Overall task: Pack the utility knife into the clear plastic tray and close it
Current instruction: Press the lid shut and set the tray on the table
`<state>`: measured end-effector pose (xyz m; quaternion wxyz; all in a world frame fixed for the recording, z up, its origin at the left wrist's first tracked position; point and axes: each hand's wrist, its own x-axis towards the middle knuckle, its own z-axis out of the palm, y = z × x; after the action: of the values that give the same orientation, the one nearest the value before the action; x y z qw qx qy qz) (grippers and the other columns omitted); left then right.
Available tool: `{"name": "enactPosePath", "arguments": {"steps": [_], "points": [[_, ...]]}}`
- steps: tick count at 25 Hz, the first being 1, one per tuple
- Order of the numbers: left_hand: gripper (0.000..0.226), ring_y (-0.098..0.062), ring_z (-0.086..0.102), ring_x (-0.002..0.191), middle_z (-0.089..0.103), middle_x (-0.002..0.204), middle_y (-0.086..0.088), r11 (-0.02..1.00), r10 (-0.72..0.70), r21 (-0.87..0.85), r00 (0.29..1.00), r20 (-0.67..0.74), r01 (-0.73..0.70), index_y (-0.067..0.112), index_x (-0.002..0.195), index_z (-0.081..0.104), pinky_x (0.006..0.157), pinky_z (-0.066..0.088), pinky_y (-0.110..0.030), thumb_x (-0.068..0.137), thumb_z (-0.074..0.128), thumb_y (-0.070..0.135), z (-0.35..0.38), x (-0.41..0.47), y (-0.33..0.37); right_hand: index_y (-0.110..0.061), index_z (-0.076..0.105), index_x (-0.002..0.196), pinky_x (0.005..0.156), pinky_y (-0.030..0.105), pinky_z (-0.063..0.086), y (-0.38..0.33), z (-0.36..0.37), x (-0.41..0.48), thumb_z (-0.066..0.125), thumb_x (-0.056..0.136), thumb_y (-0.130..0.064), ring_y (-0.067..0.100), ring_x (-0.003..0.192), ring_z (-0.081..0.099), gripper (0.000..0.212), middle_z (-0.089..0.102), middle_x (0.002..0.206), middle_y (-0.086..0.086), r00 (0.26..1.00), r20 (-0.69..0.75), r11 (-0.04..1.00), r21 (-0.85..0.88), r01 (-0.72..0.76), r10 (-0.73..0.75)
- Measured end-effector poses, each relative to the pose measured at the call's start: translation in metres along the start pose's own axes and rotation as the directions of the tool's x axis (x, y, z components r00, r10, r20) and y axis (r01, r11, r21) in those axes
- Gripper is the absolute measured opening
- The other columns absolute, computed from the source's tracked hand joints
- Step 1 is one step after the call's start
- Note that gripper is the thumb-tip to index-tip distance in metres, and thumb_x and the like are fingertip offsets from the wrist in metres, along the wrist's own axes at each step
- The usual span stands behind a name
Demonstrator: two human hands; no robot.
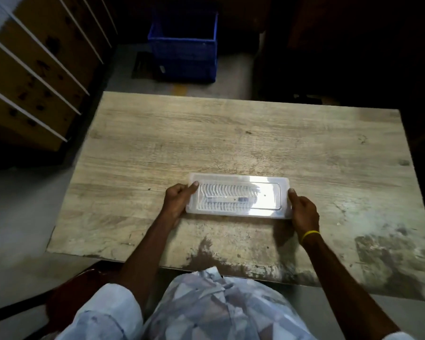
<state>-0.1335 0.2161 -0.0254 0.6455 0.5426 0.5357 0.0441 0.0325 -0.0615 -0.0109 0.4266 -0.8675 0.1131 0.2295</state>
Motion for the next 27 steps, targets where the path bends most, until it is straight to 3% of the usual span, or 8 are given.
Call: {"name": "enactPosePath", "arguments": {"steps": [2, 5, 7, 9, 12, 16, 20, 27], "points": [[0.039, -0.012, 0.062, 0.054, 0.064, 0.069, -0.007, 0.999, -0.028, 0.038, 0.999, 0.045, 0.027, 0.017, 0.062, 0.051, 0.048, 0.049, -0.022, 0.084, 0.081, 0.027, -0.005, -0.013, 0.000, -0.007, 0.067, 0.080, 0.077, 0.045, 0.052, 0.020, 0.001, -0.010, 0.060, 0.088, -0.058, 0.038, 0.085, 0.065, 0.052, 0.069, 0.081, 0.015, 1.000, 0.008, 0.998, 0.050, -0.027, 0.027], [0.023, -0.029, 0.074, 0.079, 0.075, 0.088, -0.015, 0.992, -0.112, 0.073, 0.983, 0.148, 0.102, 0.011, 0.072, 0.065, 0.070, 0.062, -0.042, 0.081, 0.084, 0.021, -0.021, -0.027, -0.004, -0.016, 0.069, 0.083, 0.078, 0.055, 0.059, 0.031, 0.006, -0.015, 0.070, 0.077, -0.057, 0.033, 0.075, 0.070, 0.041, 0.073, 0.083, 0.017, 0.998, 0.018, 0.988, 0.144, -0.056, 0.054], [0.020, -0.035, 0.076, 0.095, 0.079, 0.102, -0.020, 0.987, -0.163, 0.051, 0.957, 0.238, 0.155, 0.001, 0.094, 0.074, 0.084, 0.062, -0.051, 0.080, 0.083, 0.012, -0.034, -0.038, -0.010, -0.016, 0.067, 0.094, 0.073, 0.050, 0.062, 0.019, 0.013, -0.012, 0.076, 0.081, -0.039, 0.030, 0.067, 0.068, 0.028, 0.072, 0.091, 0.026, 0.998, 0.040, 0.975, 0.217, -0.047, 0.040], [0.031, -0.034, 0.077, 0.096, 0.078, 0.106, -0.021, 0.980, -0.171, -0.053, 0.952, 0.253, 0.190, -0.006, 0.108, 0.073, 0.082, 0.063, -0.046, 0.080, 0.081, 0.005, -0.044, -0.047, -0.020, -0.016, 0.061, 0.117, 0.065, 0.038, 0.062, -0.003, 0.023, -0.011, 0.078, 0.084, -0.020, 0.028, 0.068, 0.068, 0.037, 0.070, 0.098, 0.026, 0.996, 0.082, 0.944, 0.329, -0.007, -0.021], [0.029, -0.029, 0.078, 0.085, 0.079, 0.102, -0.021, 0.939, -0.144, -0.298, 0.984, 0.107, 0.170, -0.011, 0.105, 0.072, 0.069, 0.065, -0.038, 0.079, 0.078, 0.001, -0.058, -0.049, -0.028, -0.018, 0.047, 0.137, 0.065, 0.034, 0.055, -0.039, 0.046, -0.018, 0.074, 0.085, -0.005, 0.027, 0.074, 0.070, 0.060, 0.072, 0.099, 0.012, 0.981, 0.144, 0.905, 0.422, 0.057, -0.129], [0.015, -0.023, 0.078, 0.080, 0.080, 0.090, -0.012, 0.847, -0.112, -0.530, 0.989, -0.097, 0.043, -0.004, 0.094, 0.073, 0.067, 0.065, -0.036, 0.080, 0.077, -0.003, -0.079, -0.034, -0.016, -0.021, 0.050, 0.129, 0.063, 0.033, 0.053, -0.063, 0.078, -0.034, 0.069, 0.089, -0.003, 0.027, 0.074, 0.071, 0.048, 0.072, 0.097, 0.010, 0.952, 0.247, 0.914, 0.399, 0.069, -0.180], [0.006, -0.016, 0.077, 0.070, 0.080, 0.077, -0.003, 0.776, -0.095, -0.623, 0.958, -0.272, -0.100, -0.001, 0.089, 0.071, 0.070, 0.065, -0.037, 0.084, 0.075, -0.002, -0.098, -0.010, 0.006, -0.017, 0.057, 0.122, 0.054, 0.027, 0.054, -0.051, 0.095, -0.054, 0.068, 0.091, -0.003, 0.029, 0.072, 0.073, 0.036, 0.071, 0.093, 0.013, 0.916, 0.359, 0.937, 0.346, 0.047, -0.178], [0.011, -0.012, 0.075, 0.069, 0.079, 0.075, 0.000, 0.720, -0.140, -0.668, 0.902, -0.407, -0.190, 0.003, 0.079, 0.069, 0.066, 0.065, -0.034, 0.083, 0.078, 0.000, -0.117, 0.019, 0.024, -0.014, 0.069, 0.110, 0.065, 0.037, 0.057, -0.007, 0.076, -0.065, 0.065, 0.092, -0.006, 0.029, 0.074, 0.075, 0.020, 0.075, 0.094, 0.015, 0.920, 0.383, 0.983, 0.185, 0.010, -0.082]]}}
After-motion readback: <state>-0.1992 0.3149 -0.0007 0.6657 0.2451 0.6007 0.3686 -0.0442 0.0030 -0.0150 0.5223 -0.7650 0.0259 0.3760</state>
